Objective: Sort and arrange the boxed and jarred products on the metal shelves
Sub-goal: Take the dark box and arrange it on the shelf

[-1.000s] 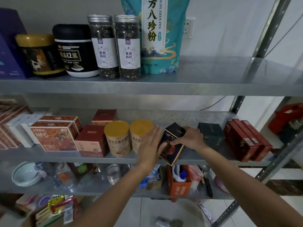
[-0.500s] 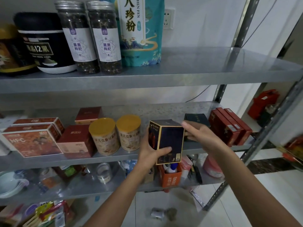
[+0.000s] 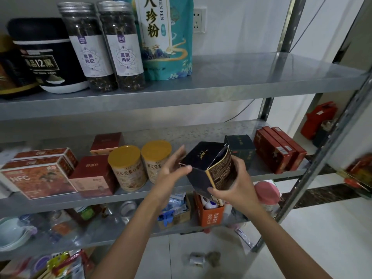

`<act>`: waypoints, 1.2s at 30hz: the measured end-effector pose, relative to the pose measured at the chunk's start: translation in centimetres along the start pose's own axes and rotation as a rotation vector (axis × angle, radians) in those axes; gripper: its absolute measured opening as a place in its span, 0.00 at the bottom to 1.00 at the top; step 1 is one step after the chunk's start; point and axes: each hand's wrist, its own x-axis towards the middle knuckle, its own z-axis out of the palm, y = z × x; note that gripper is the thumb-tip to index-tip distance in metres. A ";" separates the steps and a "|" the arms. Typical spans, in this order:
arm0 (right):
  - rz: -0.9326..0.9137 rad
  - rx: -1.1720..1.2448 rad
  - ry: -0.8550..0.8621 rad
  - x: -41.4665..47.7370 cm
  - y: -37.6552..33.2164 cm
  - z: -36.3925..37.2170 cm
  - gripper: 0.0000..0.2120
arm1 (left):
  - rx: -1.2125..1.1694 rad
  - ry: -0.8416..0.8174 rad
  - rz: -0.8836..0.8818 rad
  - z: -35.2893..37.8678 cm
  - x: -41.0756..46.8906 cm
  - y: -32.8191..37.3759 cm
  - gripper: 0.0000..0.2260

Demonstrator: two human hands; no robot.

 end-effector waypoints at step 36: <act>-0.317 -0.066 0.179 -2.9 4.8 2.7 0.50 | 0.122 -0.380 0.200 -0.3 -1.1 9.9 0.13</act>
